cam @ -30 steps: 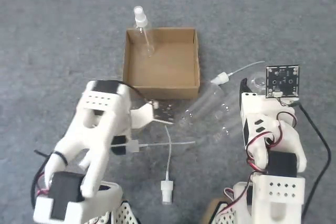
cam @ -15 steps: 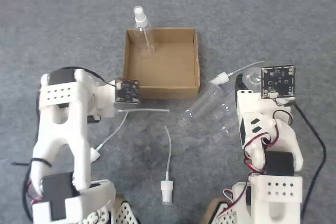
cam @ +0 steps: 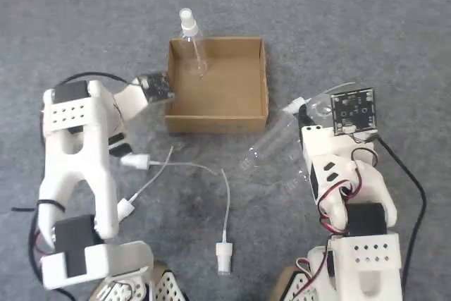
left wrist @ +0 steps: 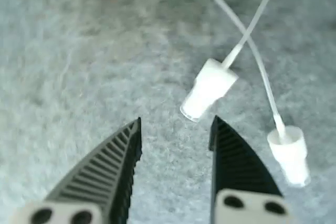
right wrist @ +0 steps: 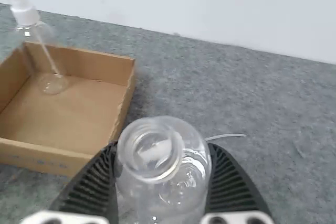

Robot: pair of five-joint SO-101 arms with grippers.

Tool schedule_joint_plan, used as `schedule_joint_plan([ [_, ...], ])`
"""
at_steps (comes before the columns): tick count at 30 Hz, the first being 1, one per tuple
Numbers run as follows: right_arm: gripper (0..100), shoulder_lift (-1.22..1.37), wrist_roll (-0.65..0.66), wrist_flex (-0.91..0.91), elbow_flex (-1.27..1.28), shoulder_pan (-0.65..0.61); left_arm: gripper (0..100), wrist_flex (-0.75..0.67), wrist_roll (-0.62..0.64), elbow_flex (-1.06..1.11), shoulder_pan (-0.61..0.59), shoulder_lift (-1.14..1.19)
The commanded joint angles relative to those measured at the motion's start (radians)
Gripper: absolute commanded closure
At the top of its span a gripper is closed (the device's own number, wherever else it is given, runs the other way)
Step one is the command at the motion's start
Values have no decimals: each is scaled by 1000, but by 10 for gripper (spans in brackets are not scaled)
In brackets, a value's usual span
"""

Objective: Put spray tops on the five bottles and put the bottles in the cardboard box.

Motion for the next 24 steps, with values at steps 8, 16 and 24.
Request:
schedule_joint_plan([
  [8, 993, -28, 2, -15, -2, -97, 805, -15, 695, -59, -3, -14],
  [16, 993, -28, 2, -15, 2, -117, 805, 52, 1204, -58, 3, -14],
  [24, 993, -28, 2, -15, 2, -117, 805, 101, 1487, -47, 3, -5],
])
